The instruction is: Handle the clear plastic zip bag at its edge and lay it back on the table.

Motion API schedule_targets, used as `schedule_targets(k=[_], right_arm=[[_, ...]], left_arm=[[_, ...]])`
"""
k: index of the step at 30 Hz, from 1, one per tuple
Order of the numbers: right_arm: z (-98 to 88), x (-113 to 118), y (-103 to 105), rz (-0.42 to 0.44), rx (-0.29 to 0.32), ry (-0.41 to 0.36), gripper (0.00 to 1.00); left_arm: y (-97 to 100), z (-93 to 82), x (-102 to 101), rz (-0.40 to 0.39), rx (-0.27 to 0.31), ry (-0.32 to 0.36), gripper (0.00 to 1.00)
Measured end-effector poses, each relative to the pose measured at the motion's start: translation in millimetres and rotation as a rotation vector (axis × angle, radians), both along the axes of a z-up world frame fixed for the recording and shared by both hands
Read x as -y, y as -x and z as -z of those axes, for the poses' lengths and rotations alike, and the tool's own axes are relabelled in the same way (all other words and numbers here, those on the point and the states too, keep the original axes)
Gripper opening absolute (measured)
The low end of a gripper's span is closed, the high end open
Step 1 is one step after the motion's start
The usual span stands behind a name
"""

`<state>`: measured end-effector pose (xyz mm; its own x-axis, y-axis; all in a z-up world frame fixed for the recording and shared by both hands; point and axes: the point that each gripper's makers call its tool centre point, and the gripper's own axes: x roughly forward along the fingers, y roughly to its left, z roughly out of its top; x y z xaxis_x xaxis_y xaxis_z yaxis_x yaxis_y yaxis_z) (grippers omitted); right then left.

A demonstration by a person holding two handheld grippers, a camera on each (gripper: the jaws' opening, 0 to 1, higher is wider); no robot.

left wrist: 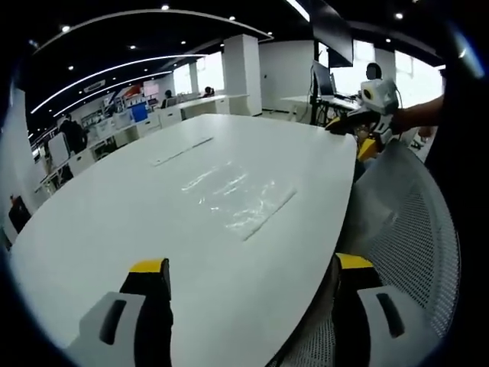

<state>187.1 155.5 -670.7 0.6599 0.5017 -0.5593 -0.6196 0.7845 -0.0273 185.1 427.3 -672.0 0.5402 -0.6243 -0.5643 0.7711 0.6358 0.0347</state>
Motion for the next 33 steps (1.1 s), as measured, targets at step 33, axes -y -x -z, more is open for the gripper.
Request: schedule_targets(k=[33], right_arm=[[2.8,9,1,0.014,-0.004,0.021,1.00]], left_arm=[[-18.3,21.9,11,0.237,0.021,-0.171,0.65]])
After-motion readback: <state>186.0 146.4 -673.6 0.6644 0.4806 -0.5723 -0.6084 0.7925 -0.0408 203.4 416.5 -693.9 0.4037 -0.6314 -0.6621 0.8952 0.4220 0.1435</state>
